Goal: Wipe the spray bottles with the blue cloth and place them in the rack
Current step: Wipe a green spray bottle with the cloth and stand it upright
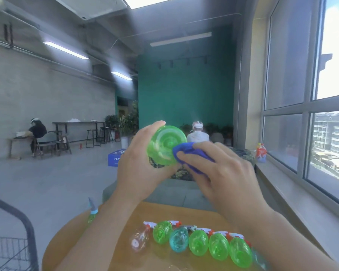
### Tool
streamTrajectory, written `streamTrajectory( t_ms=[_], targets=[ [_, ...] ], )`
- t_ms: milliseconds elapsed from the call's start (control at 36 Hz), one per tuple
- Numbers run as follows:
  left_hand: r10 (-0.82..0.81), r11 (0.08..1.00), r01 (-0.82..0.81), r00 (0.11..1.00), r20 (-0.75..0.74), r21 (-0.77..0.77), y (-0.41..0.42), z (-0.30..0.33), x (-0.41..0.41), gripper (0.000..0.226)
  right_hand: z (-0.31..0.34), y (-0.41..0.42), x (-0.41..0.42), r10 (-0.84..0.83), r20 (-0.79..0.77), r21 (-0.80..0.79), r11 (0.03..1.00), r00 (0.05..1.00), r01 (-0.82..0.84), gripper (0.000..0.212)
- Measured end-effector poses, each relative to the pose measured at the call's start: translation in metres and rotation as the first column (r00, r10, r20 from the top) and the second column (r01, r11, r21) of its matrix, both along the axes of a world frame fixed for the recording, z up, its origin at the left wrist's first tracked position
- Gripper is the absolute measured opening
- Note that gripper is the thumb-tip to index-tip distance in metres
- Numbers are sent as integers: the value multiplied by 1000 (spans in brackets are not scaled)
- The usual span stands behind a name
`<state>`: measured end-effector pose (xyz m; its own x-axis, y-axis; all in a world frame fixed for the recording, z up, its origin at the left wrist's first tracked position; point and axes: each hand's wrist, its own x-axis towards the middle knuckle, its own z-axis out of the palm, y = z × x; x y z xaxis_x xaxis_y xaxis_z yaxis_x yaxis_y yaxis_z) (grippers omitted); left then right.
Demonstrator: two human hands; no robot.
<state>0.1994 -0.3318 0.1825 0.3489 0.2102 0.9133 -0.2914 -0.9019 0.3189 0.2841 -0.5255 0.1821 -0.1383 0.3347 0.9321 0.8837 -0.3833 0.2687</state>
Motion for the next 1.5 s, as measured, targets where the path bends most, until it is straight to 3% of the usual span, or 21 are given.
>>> streamTrajectory(
  t_ms=[222, 472, 667, 917, 1194, 1333, 1500],
  targets=[
    [3, 999, -2, 1000, -20, 45, -11, 1, -7, 92, 26, 10, -15, 8, -5, 74, 997, 1000, -8, 32],
    [2, 1000, -3, 1000, 25, 7, 3, 3, -27, 92, 12, 12, -25, 67, 92, -70, 996, 994, -60, 33],
    [41, 999, -41, 999, -11, 7, 6, -5, -38, 92, 20, 18, -31, -9, 25, 31, 1000, 1000, 8, 26],
    [48, 999, -48, 999, -18, -24, 23, -7, -53, 97, 17, 47, -54, 97, 65, -43, 995, 993, -95, 39],
    [45, 998, -47, 999, -30, -43, 36, -15, -58, 90, 14, 56, -43, 131, 42, -31, 991, 990, -130, 25],
    [28, 996, -34, 997, -68, -81, 48, -25, -56, 93, 17, 66, -33, 327, -262, 150, 943, 908, -296, 20],
    [-13, 989, -2, 995, -103, -148, 75, -46, -47, 97, 0, 96, -15, 278, -631, 64, 949, 725, -308, 22]
  ],
)
